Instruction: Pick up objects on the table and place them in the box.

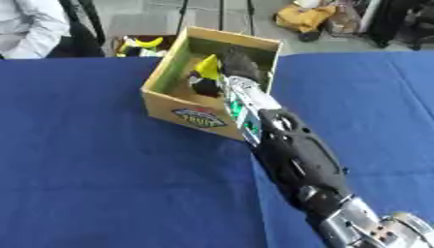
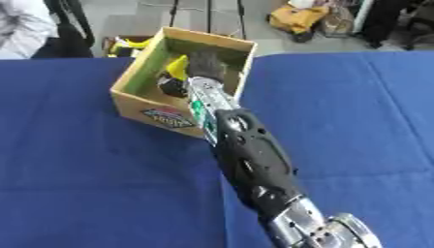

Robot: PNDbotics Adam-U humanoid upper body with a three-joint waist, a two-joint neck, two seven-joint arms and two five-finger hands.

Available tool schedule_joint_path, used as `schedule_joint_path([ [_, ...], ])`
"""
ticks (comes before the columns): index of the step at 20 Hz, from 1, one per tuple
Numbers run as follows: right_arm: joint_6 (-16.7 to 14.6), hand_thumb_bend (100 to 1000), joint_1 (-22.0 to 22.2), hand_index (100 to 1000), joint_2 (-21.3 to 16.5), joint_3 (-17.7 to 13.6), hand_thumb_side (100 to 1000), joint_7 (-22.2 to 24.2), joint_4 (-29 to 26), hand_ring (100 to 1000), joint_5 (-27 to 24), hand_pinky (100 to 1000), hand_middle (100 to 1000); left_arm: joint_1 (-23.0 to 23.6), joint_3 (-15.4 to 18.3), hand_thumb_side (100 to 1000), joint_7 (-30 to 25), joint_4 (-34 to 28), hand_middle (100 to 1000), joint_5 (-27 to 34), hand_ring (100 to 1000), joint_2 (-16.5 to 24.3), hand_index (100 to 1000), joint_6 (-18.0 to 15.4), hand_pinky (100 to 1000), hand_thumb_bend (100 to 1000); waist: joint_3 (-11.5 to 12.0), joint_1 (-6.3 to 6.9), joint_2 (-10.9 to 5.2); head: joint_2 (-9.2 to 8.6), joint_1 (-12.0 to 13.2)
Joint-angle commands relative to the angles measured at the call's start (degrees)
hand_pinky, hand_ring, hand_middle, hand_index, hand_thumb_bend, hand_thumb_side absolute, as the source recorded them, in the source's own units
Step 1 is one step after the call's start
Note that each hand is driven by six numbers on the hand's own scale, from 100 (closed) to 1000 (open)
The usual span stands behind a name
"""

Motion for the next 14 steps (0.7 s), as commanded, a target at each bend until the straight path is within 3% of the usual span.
schedule_joint_path([
  [1, 0.07, 658, -1.94, 884, -0.62, -0.32, 995, -0.85, -1.93, 1000, 1.7, 760, 863, -0.2, -0.11, 967, -0.21, -1.14, 626, 0.21, 592, 0.74, 901, -0.15, 441, 117, -0.01, 0.31, -1.4, -0.17, 0.01],
  [11, 0.76, 679, -2.05, 898, -1.07, -0.61, 981, -0.7, -5.17, 1000, 1.18, 786, 880, 0.0, -0.1, 968, -0.44, -1.14, 627, 0.31, 592, 0.85, 901, 0.04, 440, 116, -0.43, 0.55, -1.96, 0.17, 0.18],
  [14, -0.28, 633, -3.19, 898, -2.37, -0.57, 922, -1.74, -7.13, 1000, -0.04, 808, 861, 0.23, 0.08, 969, -0.25, -1.14, 628, 0.33, 592, 0.81, 900, 0.08, 439, 115, -0.93, 0.9, -2.47, 0.88, 0.86],
])
